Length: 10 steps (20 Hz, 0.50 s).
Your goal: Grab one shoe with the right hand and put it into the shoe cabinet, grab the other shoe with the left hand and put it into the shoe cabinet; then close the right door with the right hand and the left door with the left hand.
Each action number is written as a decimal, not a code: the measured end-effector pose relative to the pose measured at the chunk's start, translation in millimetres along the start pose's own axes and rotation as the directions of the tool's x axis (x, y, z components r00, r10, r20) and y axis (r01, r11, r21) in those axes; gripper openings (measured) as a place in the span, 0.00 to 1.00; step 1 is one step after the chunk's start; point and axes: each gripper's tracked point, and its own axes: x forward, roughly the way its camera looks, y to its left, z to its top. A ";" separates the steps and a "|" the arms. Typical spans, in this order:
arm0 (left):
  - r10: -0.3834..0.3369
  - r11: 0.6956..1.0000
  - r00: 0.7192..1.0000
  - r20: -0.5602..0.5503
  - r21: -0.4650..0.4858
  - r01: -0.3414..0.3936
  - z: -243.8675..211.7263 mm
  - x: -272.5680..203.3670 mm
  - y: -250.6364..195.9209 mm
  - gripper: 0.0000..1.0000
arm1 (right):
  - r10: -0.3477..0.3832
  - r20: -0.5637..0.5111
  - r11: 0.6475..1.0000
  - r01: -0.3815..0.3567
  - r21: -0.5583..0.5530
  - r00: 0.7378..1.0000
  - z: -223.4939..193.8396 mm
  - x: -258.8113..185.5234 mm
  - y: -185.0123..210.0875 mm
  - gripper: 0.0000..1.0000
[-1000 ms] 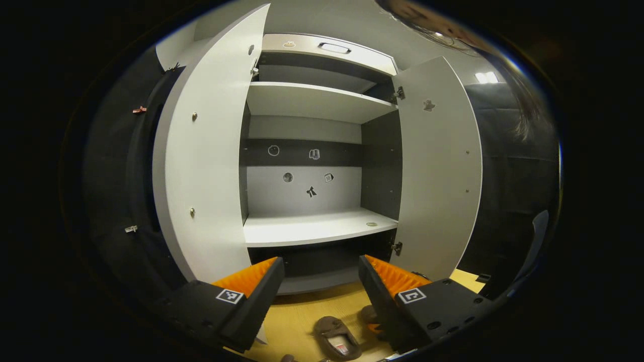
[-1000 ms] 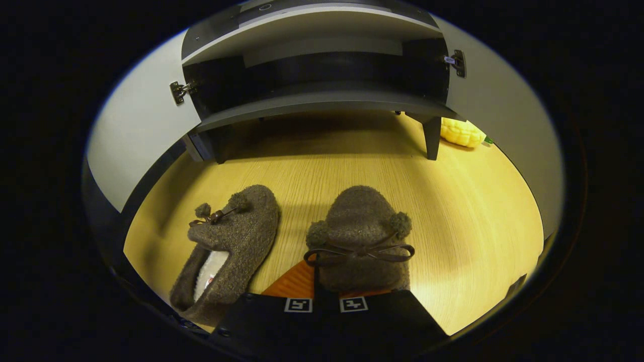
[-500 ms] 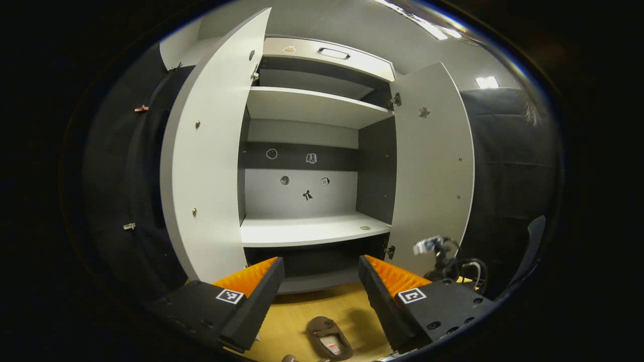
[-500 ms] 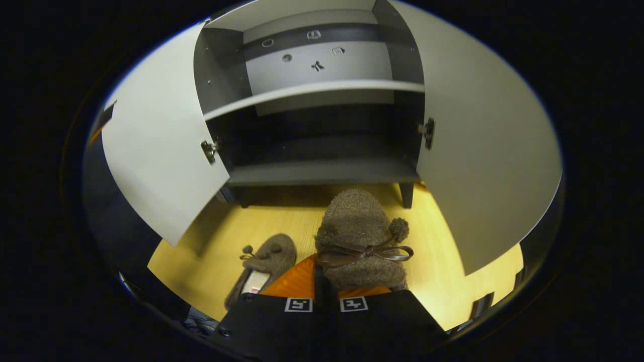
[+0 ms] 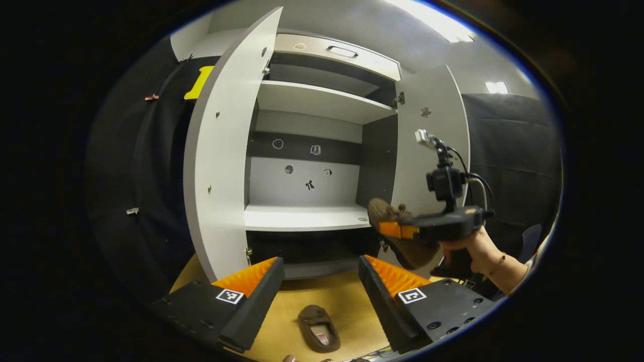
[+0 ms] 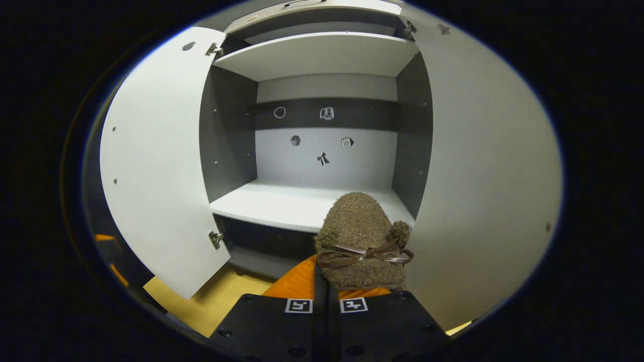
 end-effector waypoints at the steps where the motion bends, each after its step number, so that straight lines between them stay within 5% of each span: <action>1: 0.004 1.000 1.000 -0.007 -0.008 -0.004 -2.0 -1.0 -1.3 0.95 | -0.006 0.025 1.000 0.006 0.012 1.000 19.8 12.2 -4.4 0.05; 6: 0.067 0.997 0.997 -0.048 -0.038 -0.069 -12.9 2.4 2.5 0.95 | -0.001 0.066 0.996 -0.004 0.090 0.998 81.6 78.2 -16.0 0.05; 10: 0.120 0.991 0.990 -0.072 -0.058 -0.124 -17.8 4.8 8.0 0.95 | -0.009 0.028 0.997 0.006 0.080 1.000 91.4 142.8 -25.4 0.05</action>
